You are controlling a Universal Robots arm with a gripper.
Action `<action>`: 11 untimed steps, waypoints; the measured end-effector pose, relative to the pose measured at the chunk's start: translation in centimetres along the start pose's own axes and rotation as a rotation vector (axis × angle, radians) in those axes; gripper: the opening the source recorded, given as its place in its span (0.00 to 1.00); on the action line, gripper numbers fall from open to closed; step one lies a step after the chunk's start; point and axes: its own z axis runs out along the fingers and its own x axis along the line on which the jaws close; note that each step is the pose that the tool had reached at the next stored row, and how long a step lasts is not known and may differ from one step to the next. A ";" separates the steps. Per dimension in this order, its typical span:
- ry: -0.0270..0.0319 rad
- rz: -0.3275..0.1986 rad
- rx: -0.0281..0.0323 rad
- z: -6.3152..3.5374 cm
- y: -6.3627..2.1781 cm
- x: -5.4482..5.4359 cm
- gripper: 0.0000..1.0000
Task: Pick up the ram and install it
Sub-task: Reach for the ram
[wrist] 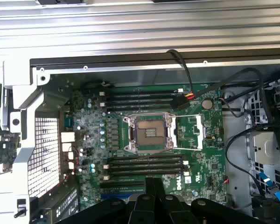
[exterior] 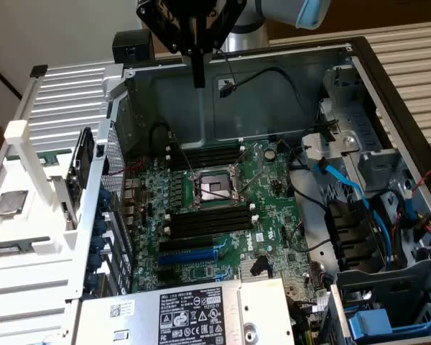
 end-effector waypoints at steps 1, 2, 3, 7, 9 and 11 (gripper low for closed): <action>0.0000 0.000 0.0000 0.00 0.00 0.0 0.10; 0.0000 0.000 0.0000 0.00 0.00 0.0 0.10; 0.0000 0.000 0.0000 0.00 0.00 0.0 0.10; 0.0000 0.000 0.0000 0.00 0.00 0.0 0.10; 0.0000 0.000 0.0000 0.00 0.00 0.0 0.10; 0.0000 0.000 0.0000 0.00 0.00 0.0 0.10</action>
